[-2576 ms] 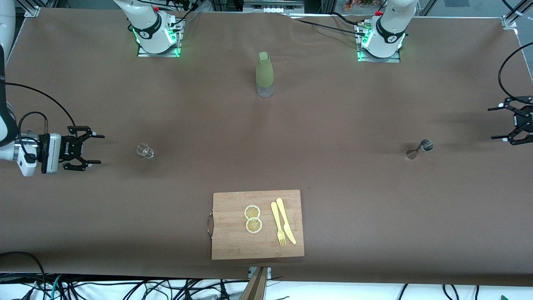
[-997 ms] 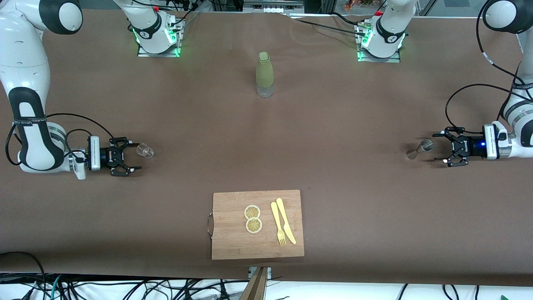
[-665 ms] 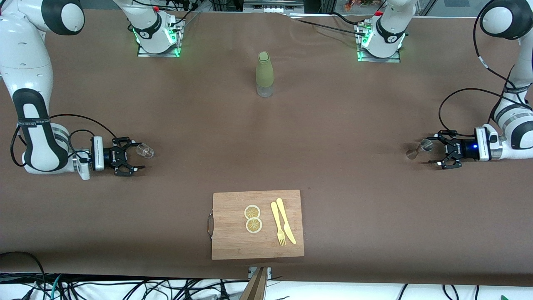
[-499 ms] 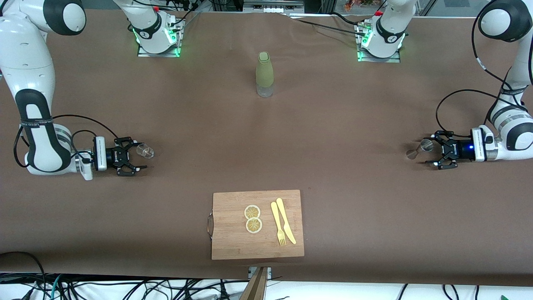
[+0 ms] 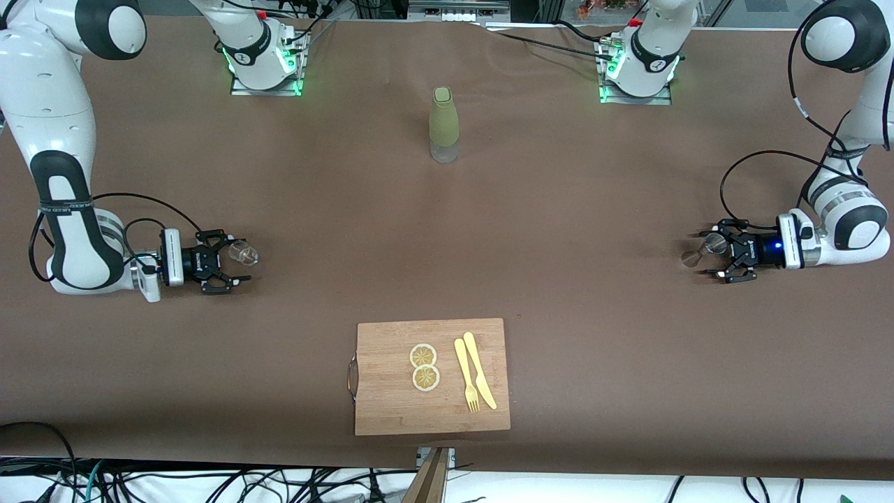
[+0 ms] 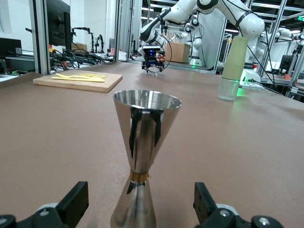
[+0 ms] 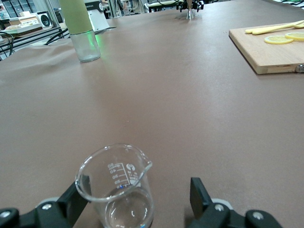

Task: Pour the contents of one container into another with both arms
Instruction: 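Close the right gripper on the beaker while the left gripper grips the jigger, then lift the beaker and jigger, bringing both grippers together mid-table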

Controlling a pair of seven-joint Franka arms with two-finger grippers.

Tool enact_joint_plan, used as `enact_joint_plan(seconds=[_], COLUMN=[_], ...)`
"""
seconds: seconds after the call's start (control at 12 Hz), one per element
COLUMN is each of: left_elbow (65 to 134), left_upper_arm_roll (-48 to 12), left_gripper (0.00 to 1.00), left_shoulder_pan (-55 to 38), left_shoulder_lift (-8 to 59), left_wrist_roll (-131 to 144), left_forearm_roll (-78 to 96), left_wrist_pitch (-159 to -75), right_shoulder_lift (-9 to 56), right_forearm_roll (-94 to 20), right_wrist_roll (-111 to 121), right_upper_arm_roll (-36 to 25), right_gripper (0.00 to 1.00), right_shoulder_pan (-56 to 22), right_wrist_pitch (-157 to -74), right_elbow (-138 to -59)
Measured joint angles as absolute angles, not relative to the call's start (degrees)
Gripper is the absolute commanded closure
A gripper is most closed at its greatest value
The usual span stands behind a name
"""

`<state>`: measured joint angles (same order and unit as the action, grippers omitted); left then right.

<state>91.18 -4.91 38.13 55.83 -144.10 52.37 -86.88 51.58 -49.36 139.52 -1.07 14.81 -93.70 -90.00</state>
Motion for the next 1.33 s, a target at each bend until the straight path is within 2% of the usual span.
enact_joint_plan(seconds=[0.17,0.5,0.75,0.91,1.33], left_elbow=[91.6,91.9,92.2,92.6,93.0], left_upper_arm_roll=[-4.9,-4.9,-4.9,-4.9,-4.9], left_gripper=[0.05,0.10,0.13,0.17,0.37], left_shoulder_pan=[37.3,36.1,35.8,35.5,35.5], left_shoulder_lift=[55.8,55.8,55.8,55.7,55.3], left_wrist_roll=[-144.4,-144.6,-144.9,-145.1,-145.3], left_forearm_roll=[53.4,54.3,54.7,55.4,55.4], left_wrist_pitch=[-87.3,-87.9,-87.9,-87.9,-87.8], right_shoulder_lift=[51.6,51.6,51.6,51.6,51.4], right_forearm_roll=[-49.4,-49.3,-49.3,-49.3,-49.4], right_wrist_roll=[139.5,139.5,139.5,139.5,138.5], right_upper_arm_roll=[-1.1,-1.3,-1.3,-1.3,-1.2], right_gripper=[0.27,0.52,0.58,0.58,0.61], right_shoulder_pan=[14.8,14.9,14.9,14.9,14.7], right_wrist_pitch=[-93.7,-93.6,-93.6,-93.6,-93.7], right_elbow=[-90.0,-90.0,-90.0,-90.0,-89.6])
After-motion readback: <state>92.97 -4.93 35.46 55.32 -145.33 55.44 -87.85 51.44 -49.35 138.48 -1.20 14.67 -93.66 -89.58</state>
